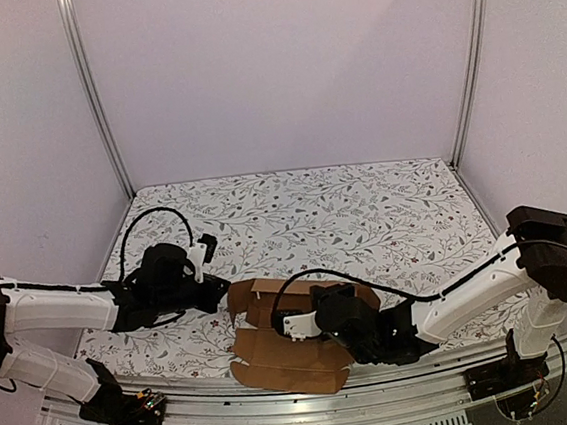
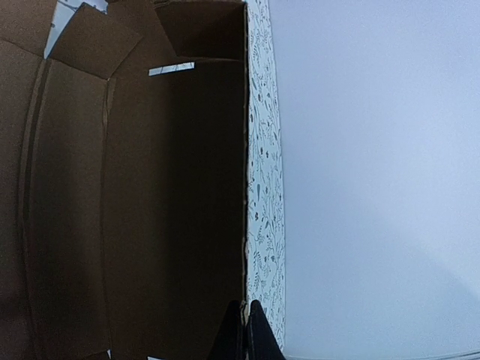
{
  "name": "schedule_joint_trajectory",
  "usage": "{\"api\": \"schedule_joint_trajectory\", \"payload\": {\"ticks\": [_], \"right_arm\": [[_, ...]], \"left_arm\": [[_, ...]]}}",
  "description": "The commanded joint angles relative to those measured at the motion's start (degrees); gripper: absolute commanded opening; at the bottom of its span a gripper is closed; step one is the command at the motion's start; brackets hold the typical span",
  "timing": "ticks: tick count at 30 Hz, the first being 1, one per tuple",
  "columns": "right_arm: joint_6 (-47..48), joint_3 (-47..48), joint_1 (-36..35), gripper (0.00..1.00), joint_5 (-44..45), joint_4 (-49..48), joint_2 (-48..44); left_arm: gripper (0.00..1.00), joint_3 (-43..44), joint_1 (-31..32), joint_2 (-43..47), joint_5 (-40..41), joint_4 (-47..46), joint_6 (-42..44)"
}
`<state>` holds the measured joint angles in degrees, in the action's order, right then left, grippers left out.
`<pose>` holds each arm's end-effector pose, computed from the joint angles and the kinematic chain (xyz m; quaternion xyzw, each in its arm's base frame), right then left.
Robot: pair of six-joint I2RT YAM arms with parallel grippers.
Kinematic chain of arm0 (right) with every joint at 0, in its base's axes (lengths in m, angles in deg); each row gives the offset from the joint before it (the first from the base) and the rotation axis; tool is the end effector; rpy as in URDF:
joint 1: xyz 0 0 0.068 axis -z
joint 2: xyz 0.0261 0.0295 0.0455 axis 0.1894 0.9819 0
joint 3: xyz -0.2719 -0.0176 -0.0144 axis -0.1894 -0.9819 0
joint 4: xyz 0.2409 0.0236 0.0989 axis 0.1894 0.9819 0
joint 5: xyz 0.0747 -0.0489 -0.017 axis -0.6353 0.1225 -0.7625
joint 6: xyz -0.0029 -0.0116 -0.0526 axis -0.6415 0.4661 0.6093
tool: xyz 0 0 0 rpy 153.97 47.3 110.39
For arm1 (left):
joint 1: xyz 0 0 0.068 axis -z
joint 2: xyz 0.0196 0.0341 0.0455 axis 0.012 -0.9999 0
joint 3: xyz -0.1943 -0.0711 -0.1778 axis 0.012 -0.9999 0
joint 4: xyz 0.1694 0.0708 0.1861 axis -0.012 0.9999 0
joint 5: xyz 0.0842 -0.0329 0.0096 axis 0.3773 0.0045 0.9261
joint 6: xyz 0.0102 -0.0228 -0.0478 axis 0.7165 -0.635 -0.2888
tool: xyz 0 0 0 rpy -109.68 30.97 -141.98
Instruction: Fold the paper box
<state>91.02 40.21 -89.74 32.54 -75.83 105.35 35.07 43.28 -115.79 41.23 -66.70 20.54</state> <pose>0.0947 0.3345 0.1552 -0.6186 0.5184 -0.2699 0.5250 0.1803 -0.1649 0.1639 0.1529 0.8785 -0.2349 0.3869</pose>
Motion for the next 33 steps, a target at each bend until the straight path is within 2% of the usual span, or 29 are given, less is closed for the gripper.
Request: {"api": "schedule_joint_trajectory", "payload": {"ticks": [1, 15, 27, 33], "right_arm": [[-0.4, 0.0, -1.2, 0.00, 0.1, -0.7, 1.0], [-0.8, 0.3, -1.4, 0.00, 1.5, -0.8, 1.7], [-0.4, 1.1, -1.3, 0.00, 2.3, -1.1, 3.5], [-0.6, 1.1, -1.2, 0.00, 2.5, -1.2, 3.6]], "left_arm": [[0.00, 2.3, 0.0, -2.1, 2.6, 0.9, 1.4], [0.00, 2.5, 1.2, -2.0, -8.0, 2.3, -1.0], [0.00, 5.0, 2.3, 1.9, -7.6, 9.9, -1.7], [0.00, 5.0, 2.6, 1.8, -10.0, 9.5, -3.0]]}}
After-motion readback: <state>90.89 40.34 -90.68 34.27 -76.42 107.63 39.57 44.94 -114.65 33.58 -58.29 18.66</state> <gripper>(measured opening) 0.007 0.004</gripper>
